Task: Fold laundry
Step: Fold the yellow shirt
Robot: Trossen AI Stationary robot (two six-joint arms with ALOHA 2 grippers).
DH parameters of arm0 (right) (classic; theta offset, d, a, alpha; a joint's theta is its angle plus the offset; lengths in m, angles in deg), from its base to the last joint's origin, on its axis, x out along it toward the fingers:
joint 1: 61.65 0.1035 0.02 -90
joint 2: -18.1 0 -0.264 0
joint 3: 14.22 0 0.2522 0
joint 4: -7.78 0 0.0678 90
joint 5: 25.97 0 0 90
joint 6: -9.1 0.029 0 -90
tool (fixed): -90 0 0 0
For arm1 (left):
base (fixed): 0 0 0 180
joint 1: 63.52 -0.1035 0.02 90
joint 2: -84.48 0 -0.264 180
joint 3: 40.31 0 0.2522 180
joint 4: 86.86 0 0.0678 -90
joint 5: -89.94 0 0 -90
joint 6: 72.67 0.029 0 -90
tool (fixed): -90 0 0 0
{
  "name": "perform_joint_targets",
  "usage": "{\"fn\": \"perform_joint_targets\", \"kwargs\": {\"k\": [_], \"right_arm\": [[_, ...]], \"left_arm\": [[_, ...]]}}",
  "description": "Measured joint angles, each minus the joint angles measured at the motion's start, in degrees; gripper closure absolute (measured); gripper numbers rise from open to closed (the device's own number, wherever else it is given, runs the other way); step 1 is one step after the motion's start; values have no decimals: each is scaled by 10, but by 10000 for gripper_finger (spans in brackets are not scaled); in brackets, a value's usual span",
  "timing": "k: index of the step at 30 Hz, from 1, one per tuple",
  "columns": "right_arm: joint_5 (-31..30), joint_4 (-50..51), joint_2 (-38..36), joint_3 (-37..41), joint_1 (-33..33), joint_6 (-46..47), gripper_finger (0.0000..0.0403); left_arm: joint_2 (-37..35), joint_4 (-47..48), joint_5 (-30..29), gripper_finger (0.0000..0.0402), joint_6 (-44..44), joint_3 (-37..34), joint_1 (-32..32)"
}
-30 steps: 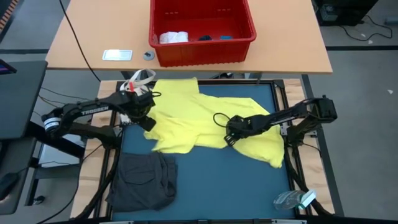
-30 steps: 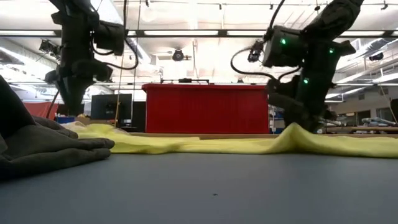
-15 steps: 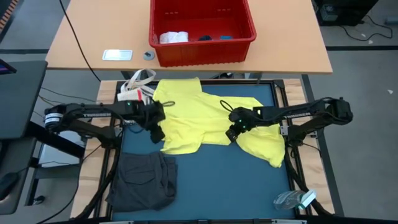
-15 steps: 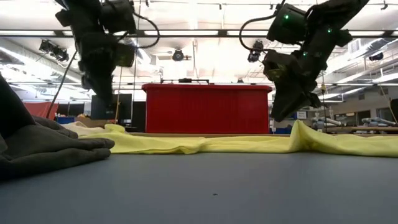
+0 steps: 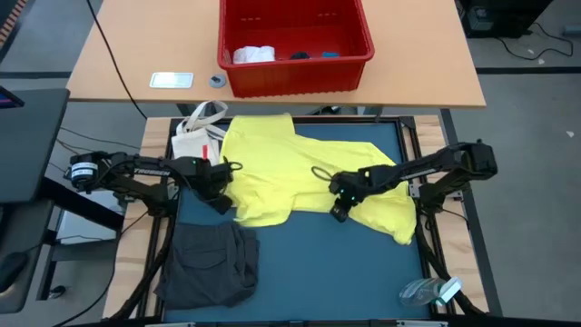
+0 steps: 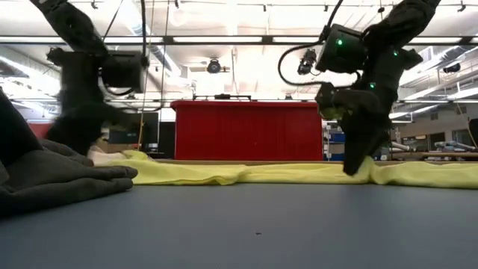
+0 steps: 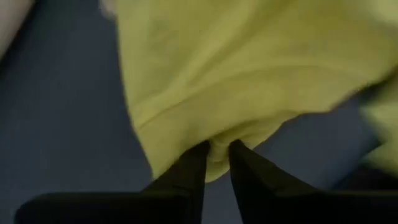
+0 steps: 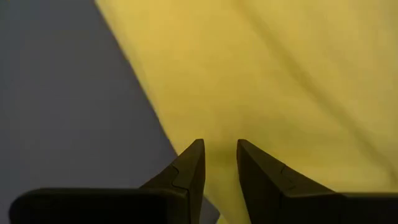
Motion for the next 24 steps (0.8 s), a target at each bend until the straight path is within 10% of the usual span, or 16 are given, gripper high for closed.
{"fn": "perform_joint_targets", "kwargs": {"k": [14, 24], "right_arm": [[119, -94, -3, -29, 99, 27, 300], [-22, -96, -74, -30, 100, -94, 299]], "left_arm": [[-100, 251, -42, 389, -48, 98, 11], [-147, 168, -43, 358, 177, 201, 72]]}}
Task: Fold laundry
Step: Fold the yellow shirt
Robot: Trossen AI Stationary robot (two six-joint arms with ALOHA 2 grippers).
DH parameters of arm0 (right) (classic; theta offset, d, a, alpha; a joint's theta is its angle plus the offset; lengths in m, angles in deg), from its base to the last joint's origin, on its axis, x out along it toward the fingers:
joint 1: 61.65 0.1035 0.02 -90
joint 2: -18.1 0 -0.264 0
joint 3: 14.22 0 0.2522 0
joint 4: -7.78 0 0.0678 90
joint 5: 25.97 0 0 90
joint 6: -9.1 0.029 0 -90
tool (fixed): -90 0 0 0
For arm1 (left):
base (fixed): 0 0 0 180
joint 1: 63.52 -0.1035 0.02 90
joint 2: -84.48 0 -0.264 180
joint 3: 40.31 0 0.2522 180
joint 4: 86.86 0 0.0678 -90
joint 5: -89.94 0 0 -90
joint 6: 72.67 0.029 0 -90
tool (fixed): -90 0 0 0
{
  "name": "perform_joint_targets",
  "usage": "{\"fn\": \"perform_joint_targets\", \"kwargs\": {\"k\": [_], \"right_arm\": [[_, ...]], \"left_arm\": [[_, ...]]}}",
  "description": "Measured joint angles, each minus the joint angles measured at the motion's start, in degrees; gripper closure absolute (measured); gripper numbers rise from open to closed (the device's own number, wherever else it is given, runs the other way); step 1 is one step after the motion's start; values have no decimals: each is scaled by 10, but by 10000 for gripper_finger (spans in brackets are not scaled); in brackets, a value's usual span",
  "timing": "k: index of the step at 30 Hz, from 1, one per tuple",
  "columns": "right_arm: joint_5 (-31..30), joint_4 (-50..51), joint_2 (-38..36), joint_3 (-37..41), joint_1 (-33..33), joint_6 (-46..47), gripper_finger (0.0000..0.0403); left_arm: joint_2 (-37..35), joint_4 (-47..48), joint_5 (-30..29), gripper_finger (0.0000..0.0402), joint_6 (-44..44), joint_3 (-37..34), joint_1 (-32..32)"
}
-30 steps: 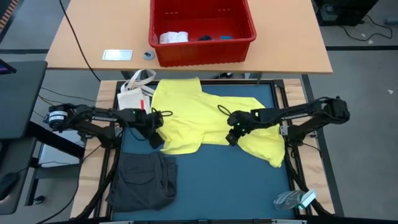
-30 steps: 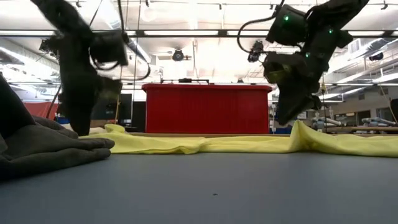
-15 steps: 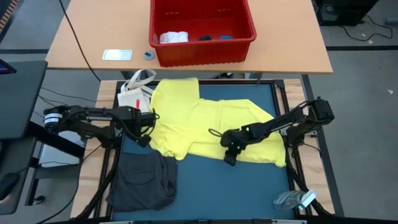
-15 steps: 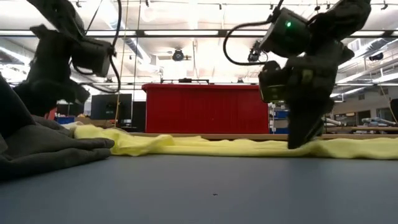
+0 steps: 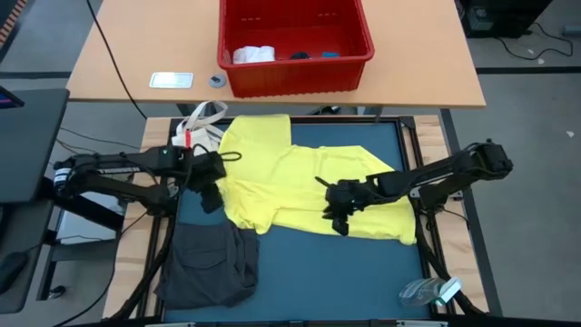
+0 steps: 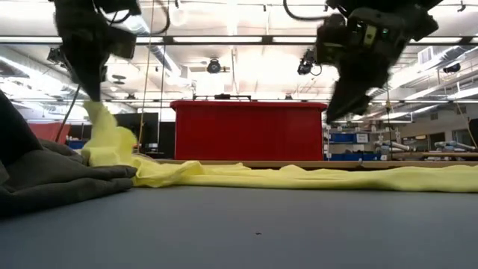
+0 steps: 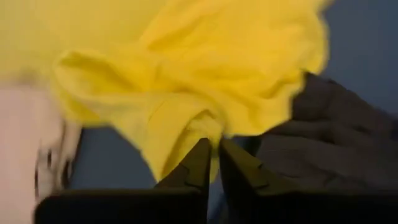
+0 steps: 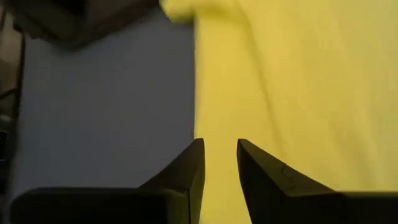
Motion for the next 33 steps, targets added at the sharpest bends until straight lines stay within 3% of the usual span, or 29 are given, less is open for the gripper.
{"fn": "perform_joint_targets", "kwargs": {"k": [2, 5, 9, 13, 17, 24, 28, 33], "right_arm": [[-3, -63, 18, 0, 2, -69, 297], [1, -125, 61, -6, 3, -92, 290], [-1, -122, 124, -44, 10, -89, 273], [-1, -123, 179, -86, 31, -95, 266], [-14, -133, 228, -132, 42, -157, 266], [-22, -122, 317, -234, 38, -188, 266], [-33, -99, 347, -292, 38, -189, 267], [-60, -92, 383, -339, 33, -182, 267]], "left_arm": [[1, -3, -7, 339, 54, 0, 20], [6, 32, -40, 302, 74, 0, 34], [11, 150, -105, 246, -54, 0, 22], [11, 186, -49, 209, -151, 0, 12], [4, 117, 18, 205, -158, 0, 43], [4, -56, 20, 219, -151, 0, 138], [5, -55, -10, 224, -83, 0, 178], [5, -46, -28, 226, 24, 0, 157]]}}
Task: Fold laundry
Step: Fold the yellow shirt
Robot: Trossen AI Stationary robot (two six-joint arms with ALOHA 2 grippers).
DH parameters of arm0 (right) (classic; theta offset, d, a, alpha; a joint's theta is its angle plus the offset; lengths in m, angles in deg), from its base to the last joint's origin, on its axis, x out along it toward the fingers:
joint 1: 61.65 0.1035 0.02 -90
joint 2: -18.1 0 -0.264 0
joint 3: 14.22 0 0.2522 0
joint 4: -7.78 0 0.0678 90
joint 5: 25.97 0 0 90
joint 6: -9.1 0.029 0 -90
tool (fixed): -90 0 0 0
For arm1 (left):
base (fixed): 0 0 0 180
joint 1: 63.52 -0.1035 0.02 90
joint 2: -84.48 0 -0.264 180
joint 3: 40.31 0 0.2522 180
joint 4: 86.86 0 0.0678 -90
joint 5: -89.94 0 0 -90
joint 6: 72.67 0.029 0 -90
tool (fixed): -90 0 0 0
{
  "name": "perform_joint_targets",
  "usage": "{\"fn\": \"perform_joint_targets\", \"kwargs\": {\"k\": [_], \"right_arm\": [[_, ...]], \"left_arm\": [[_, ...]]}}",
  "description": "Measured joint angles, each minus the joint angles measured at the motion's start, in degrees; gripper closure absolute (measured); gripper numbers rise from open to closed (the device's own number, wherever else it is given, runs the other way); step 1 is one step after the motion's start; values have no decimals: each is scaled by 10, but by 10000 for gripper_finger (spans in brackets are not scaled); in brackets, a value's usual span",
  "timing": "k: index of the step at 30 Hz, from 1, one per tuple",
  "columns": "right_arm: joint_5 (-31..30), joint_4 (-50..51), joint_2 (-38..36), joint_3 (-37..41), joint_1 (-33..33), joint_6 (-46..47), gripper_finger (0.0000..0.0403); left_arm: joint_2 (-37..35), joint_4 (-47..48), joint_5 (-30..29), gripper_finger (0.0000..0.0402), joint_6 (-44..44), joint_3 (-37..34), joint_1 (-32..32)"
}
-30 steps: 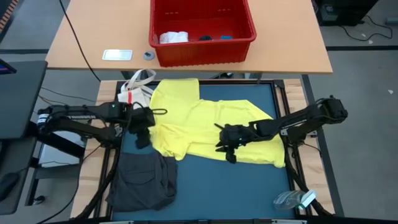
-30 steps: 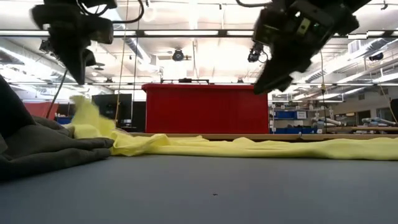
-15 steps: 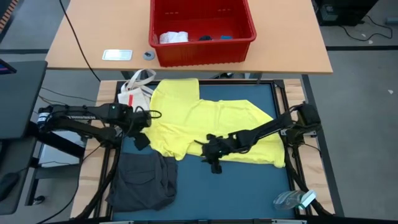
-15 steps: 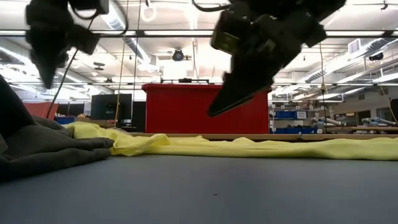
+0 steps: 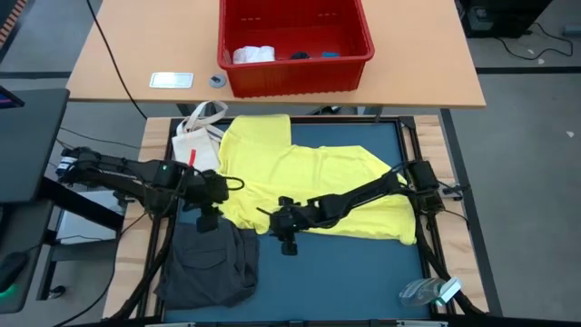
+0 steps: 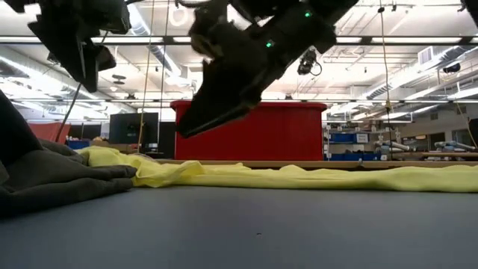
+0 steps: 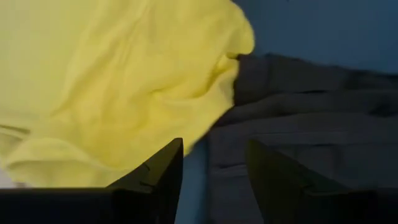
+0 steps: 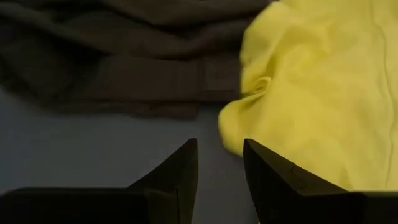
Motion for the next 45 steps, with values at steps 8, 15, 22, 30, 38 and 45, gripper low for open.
{"fn": "perform_joint_targets", "kwargs": {"k": [8, 15, 22, 30, 38, 45], "right_arm": [[8, -4, 44, -40, -37, 60, 267], [61, -55, 52, -42, -32, 3, 273], [107, -51, 63, -42, -30, -56, 281], [85, -36, 108, -44, -32, -50, 284], [83, 12, 90, -42, -38, 76, 390], [57, 132, -44, -43, -53, 166, 398]], "left_arm": [[-35, -56, 28, 226, 99, -87, -66], [-43, -99, 82, 226, 100, -105, -60], [-45, -117, 82, 226, 92, -104, -55], [-45, -142, 82, 225, 25, -104, -55], [-45, -166, 82, 225, 2, -104, -55], [-45, -182, 63, 225, 25, -104, -55]]}}
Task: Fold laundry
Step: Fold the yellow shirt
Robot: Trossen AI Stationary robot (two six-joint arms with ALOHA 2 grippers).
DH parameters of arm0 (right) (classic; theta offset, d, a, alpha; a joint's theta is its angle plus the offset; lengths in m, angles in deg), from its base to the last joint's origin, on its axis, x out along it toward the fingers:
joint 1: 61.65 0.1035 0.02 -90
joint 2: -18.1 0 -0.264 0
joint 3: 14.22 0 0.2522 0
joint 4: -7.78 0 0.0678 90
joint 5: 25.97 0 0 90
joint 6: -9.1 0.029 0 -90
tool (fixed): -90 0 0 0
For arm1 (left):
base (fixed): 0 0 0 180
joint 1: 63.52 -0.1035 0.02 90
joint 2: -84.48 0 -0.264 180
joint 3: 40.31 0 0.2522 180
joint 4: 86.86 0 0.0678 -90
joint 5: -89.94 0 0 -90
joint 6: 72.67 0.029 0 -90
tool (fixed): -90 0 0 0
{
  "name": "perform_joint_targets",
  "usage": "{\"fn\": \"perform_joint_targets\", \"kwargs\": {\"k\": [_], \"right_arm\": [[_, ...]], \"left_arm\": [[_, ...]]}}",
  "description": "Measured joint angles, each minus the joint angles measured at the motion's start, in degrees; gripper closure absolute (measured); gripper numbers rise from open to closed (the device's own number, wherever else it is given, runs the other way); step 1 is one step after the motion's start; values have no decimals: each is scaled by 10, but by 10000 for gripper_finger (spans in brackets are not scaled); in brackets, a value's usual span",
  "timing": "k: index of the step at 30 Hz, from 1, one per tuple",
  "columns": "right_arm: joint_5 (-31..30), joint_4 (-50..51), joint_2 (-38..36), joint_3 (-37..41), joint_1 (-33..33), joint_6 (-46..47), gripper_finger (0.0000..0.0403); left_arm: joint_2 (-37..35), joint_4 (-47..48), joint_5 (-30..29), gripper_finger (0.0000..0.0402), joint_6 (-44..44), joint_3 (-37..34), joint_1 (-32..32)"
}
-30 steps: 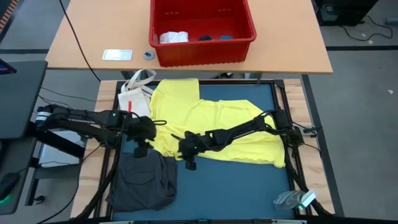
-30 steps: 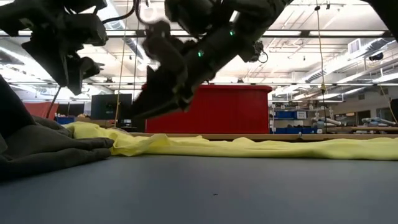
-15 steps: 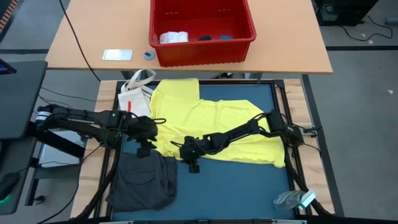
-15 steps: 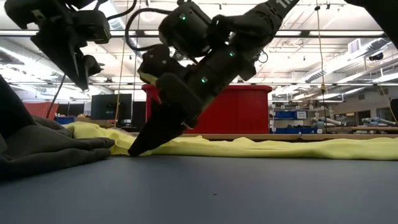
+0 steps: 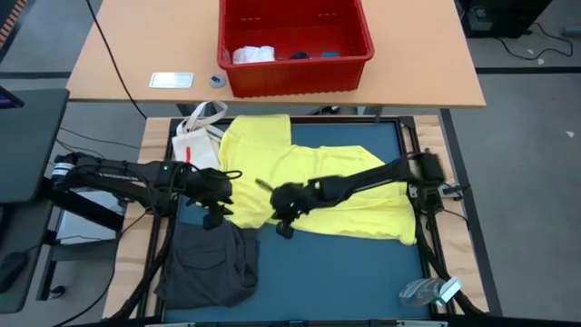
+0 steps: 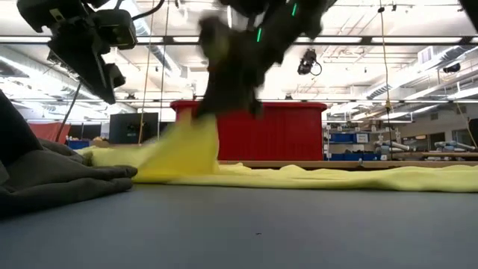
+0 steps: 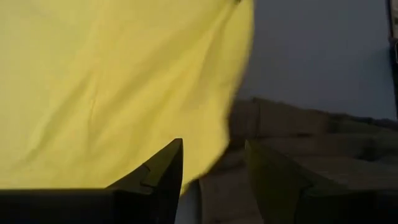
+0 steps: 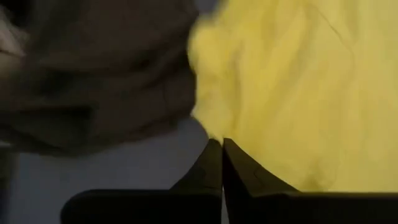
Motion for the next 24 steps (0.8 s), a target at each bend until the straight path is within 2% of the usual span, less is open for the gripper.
{"fn": "perform_joint_targets", "kwargs": {"k": [5, 9, 12, 16, 24], "right_arm": [[8, 43, -25, 5, -47, 51, 400], [69, 24, -28, 1, -93, 118, 401], [89, 20, -11, 2, -115, 154, 401], [146, 14, -7, 1, -136, 187, 402], [155, 22, 2, 2, -157, 208, 402]], "left_arm": [[10, -57, -25, 225, 63, 0, 0], [40, -95, -34, 225, 88, -19, 0], [68, -114, -33, 225, 80, -49, 1], [99, -134, -31, 225, 57, -66, 7], [144, -168, -32, 225, 53, -66, 61]]}}
